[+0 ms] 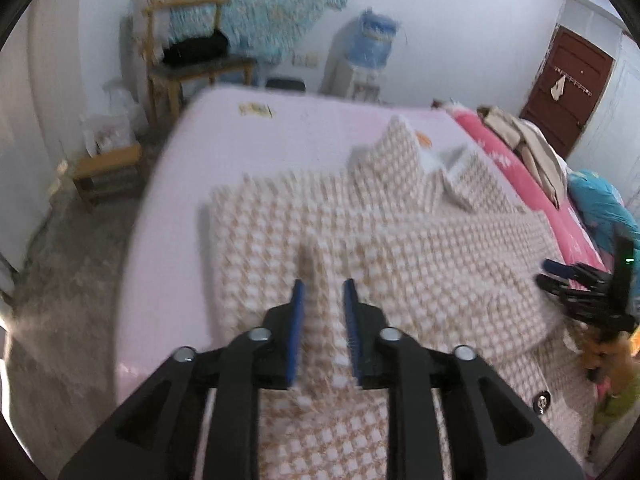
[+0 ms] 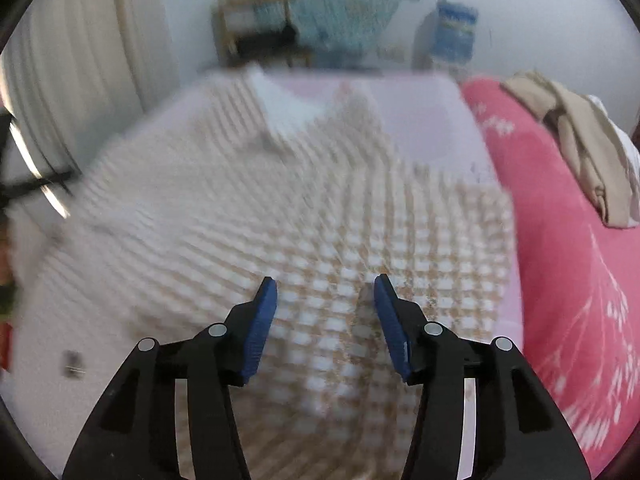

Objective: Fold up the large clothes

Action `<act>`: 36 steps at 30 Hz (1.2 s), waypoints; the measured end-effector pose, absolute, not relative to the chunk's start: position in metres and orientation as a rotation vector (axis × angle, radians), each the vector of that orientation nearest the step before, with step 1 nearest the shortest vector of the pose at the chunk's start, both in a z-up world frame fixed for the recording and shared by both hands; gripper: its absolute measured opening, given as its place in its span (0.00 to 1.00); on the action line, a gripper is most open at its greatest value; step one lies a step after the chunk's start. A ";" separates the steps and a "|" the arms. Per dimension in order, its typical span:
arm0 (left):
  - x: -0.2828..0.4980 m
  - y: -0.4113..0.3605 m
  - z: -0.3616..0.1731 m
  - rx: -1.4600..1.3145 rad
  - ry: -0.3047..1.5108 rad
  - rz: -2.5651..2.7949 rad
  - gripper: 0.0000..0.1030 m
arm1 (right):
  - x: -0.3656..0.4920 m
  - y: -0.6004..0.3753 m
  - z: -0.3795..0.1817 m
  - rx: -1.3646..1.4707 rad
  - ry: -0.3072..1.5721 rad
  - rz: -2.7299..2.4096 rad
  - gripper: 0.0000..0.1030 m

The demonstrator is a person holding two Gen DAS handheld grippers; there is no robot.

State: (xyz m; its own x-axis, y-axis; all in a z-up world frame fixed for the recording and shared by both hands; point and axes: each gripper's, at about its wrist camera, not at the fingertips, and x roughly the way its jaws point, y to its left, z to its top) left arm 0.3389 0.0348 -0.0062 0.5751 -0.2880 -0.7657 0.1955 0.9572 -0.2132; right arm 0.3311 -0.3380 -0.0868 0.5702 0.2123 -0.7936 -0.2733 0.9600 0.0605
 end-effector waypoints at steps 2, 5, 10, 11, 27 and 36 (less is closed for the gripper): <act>0.349 0.031 -0.016 -0.132 0.951 -0.294 0.37 | 0.332 -0.343 -0.081 -0.038 0.923 0.294 0.49; 0.370 0.028 -0.027 -0.165 0.977 -0.293 0.38 | 0.336 -0.367 -0.064 0.025 0.859 0.235 0.51; 0.389 0.017 -0.030 -0.176 0.984 -0.316 0.36 | 0.351 -0.407 -0.066 0.108 0.856 0.112 0.51; 0.390 0.014 -0.030 -0.160 0.982 -0.316 0.36 | 0.353 -0.411 -0.068 0.118 0.860 0.092 0.51; 0.394 0.010 -0.025 -0.017 0.847 -0.198 0.07 | 0.366 -0.417 -0.077 0.123 0.862 0.047 0.51; 0.388 0.021 -0.029 -0.070 0.860 -0.202 0.12 | 0.352 -0.399 -0.051 0.103 0.766 0.205 0.51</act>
State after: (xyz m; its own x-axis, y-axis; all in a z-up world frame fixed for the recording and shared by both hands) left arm 0.3882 0.0212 -0.0287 0.6347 -0.2046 -0.7452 0.1481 0.9786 -0.1426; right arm 0.3515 -0.3986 -0.0509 0.7022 0.2216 -0.6766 -0.1466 0.9750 0.1671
